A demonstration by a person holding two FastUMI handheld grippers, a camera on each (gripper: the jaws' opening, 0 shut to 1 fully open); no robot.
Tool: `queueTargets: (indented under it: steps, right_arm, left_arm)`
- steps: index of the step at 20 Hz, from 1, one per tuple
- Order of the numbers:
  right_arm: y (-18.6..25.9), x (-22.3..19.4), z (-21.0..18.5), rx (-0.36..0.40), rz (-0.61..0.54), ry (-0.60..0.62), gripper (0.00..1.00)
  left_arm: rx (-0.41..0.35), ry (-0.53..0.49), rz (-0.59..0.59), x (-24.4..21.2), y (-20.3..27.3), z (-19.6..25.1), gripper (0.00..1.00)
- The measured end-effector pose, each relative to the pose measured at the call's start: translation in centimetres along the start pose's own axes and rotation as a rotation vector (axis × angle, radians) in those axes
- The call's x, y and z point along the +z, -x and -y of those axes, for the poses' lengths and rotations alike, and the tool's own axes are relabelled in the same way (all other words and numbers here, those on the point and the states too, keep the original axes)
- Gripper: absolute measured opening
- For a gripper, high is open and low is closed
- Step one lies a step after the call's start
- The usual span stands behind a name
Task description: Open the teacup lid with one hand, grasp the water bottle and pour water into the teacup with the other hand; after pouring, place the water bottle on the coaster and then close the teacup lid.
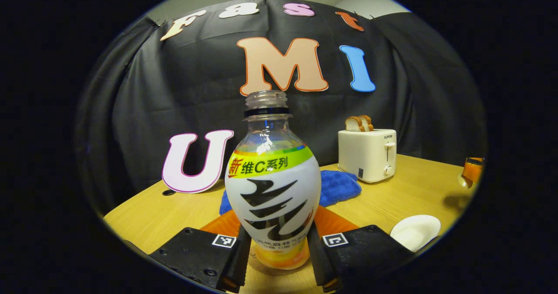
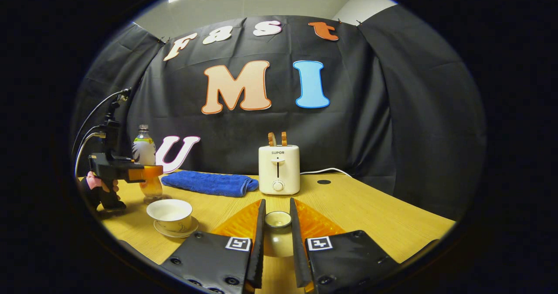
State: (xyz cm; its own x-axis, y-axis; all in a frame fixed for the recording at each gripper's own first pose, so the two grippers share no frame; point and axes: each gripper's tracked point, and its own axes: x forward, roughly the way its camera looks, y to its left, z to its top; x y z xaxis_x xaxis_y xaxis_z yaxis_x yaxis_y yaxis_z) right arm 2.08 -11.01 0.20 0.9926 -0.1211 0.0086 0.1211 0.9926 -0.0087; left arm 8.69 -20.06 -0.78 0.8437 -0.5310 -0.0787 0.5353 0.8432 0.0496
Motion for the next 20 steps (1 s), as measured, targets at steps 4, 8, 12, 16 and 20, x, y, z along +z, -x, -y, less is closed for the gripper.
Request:
queueTargets:
  steps: [4,8,12,16,20]
  right_arm:
    - [0.0,0.0,0.1,0.000,0.000,0.000,0.33]
    - [0.0,0.0,0.1,0.000,0.000,0.000,0.33]
    - [0.0,0.0,0.0,0.000,0.000,0.000,0.33]
    - [0.0,0.0,0.0,0.000,0.000,0.000,0.33]
    - [0.0,0.0,0.0,0.000,0.000,0.000,0.33]
  left_arm:
    - [0.014,0.002,0.001,-0.4,-0.6,-0.1,0.57]
    - [0.014,0.003,-0.011,-0.9,-0.6,-0.2,0.58]
    - [0.010,0.005,-0.020,-1.4,-0.8,-0.2,0.61]
    - [0.002,0.007,-0.021,-1.6,-0.9,-0.1,0.64]
    - [0.002,0.009,-0.020,-1.7,-0.8,-0.1,0.67]
